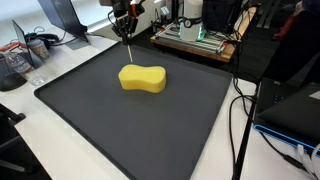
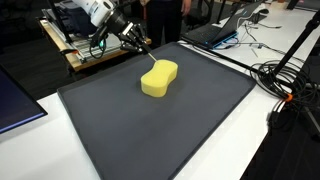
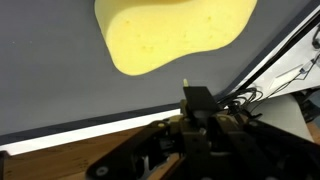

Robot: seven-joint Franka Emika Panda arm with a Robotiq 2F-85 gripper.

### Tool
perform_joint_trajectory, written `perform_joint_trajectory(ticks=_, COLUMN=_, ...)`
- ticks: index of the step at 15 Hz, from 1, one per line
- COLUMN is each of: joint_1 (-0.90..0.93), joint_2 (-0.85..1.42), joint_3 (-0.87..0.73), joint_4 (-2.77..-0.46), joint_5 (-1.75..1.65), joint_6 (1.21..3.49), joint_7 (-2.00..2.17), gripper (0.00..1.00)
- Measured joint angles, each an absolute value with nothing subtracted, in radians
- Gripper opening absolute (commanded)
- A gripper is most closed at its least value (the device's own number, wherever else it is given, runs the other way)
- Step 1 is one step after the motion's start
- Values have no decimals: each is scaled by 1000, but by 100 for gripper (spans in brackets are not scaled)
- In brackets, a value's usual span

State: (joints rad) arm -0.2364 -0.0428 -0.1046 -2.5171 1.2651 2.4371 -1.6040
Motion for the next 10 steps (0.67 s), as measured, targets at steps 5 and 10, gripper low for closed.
perform_joint_trajectory(ticks=5, joint_1=-153, joint_2=-130, joint_3=-75, joint_4=-2623, joint_5=1572, joint_6=2679, joint_7=-1730, gripper=3)
perform_joint_trajectory(ticks=10, joint_1=-91, joint_2=-222, joint_3=19, joint_4=-2673, joint_5=1890, joint_6=2913, joint_7=-1891, gripper=3)
